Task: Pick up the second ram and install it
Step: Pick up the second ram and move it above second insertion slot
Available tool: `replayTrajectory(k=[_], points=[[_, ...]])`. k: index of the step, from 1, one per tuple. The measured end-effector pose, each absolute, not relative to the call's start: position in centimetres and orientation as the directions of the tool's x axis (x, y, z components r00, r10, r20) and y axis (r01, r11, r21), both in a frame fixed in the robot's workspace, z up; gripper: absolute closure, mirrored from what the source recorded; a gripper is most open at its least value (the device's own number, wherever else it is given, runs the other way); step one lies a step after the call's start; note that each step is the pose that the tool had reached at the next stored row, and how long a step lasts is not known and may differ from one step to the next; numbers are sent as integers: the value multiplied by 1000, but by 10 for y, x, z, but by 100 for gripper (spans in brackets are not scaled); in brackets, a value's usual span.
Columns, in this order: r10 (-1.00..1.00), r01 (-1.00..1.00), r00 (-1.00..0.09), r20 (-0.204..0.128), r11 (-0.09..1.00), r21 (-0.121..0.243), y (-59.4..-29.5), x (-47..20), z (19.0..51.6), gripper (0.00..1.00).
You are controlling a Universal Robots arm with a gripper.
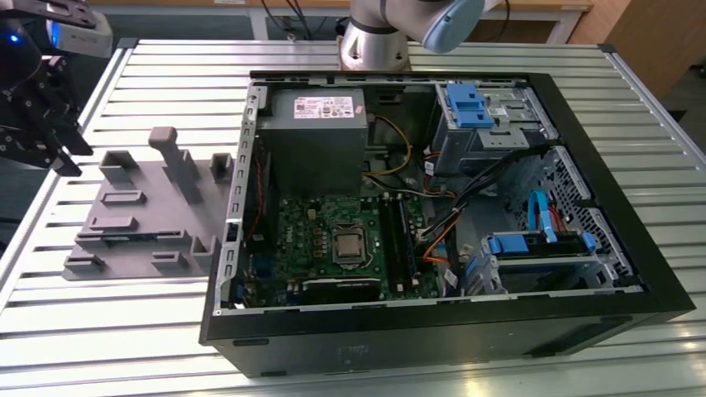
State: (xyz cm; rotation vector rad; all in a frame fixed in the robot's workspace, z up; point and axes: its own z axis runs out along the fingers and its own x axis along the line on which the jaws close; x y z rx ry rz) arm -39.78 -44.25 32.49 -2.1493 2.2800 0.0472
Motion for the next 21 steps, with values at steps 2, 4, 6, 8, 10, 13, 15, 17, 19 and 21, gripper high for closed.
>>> replayTrajectory(k=[2, 4, 6, 8, 10, 13, 15, 17, 19, 21], points=[[-998, -998, -59, -26, 59, 17, -443, -398, 321, 62], [-998, -998, -59, -27, 59, 16, -444, -398, 318, 62], [-998, -998, -59, -26, 59, 17, -445, -398, 314, 62], [-998, -998, -59, -27, 59, 16, -447, -398, 310, 62], [-998, -998, -59, -27, 59, 16, -448, -398, 307, 62], [-998, -998, -59, -26, 59, 17, -448, -398, 306, 62], [-998, -998, -59, -26, 59, 17, -448, -398, 306, 62], [-998, -998, -59, -26, 59, 17, -448, -398, 306, 62], [-998, -998, -59, -26, 59, 17, -448, -398, 306, 62], [-998, -998, -59, -27, 59, 16, -448, -398, 305, 62]])
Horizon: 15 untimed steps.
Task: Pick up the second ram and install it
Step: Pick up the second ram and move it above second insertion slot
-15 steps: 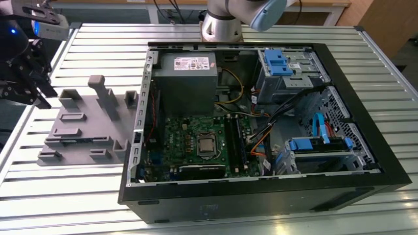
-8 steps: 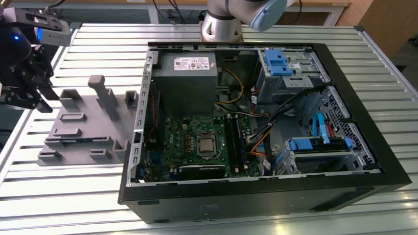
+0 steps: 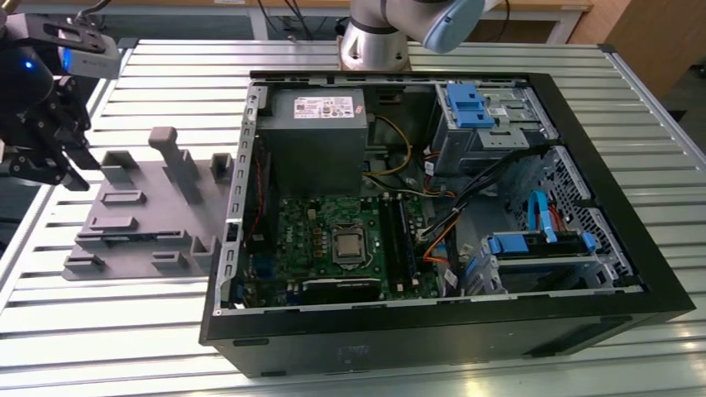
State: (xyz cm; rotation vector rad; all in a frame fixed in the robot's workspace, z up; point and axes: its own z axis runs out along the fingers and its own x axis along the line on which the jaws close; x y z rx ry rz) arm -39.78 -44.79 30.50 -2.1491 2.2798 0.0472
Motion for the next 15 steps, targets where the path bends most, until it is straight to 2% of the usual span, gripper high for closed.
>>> replayTrajectory(k=[15], points=[[-998, -998, -59, -26, 59, 16, -450, -398, 293, 62]])
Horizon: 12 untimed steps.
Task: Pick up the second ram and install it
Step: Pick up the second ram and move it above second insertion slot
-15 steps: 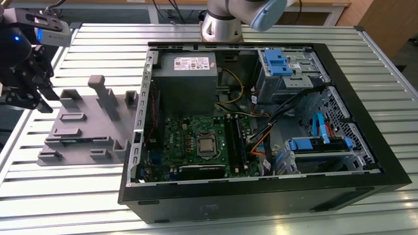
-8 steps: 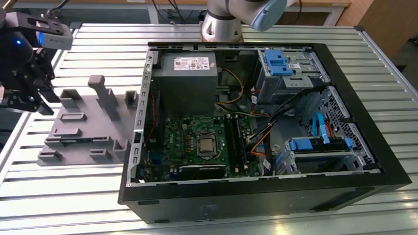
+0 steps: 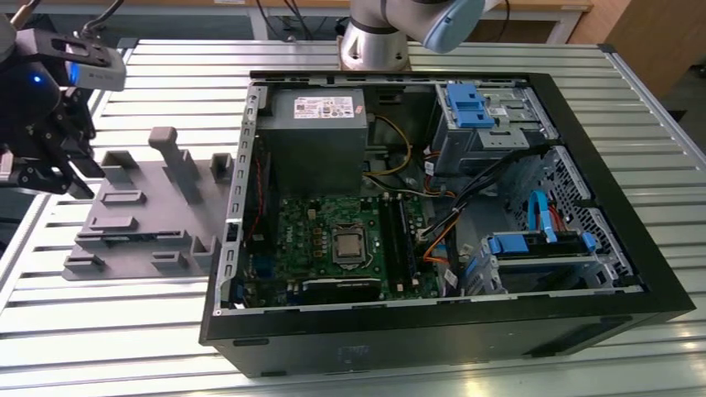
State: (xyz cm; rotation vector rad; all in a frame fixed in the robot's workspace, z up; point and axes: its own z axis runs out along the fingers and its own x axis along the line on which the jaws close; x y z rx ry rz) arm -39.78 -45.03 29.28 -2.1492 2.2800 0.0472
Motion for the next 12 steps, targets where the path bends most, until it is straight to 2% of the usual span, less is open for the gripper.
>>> replayTrajectory(k=[12], points=[[-998, -998, -59, -26, 59, 16, -452, -398, 281, 62]])
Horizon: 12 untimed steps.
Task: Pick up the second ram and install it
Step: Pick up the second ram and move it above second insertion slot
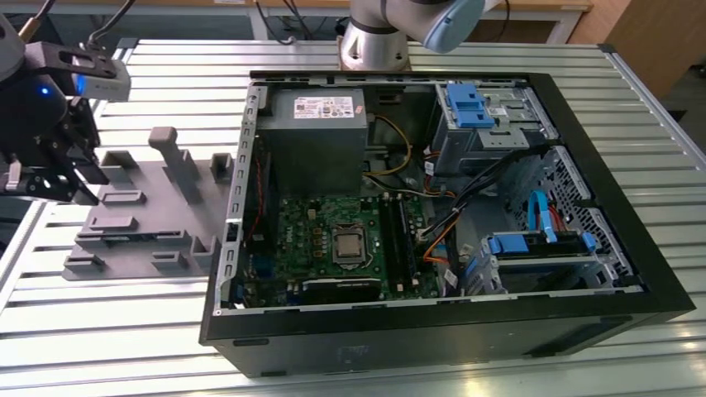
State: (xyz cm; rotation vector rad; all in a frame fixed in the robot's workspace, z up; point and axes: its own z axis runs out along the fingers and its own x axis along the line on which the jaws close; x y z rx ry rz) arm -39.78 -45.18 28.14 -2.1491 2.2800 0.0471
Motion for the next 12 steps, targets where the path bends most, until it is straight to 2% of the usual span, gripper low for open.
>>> replayTrajectory(k=[12], points=[[-998, -998, -59, -20, 59, 16, -453, -398, 266, 62]])
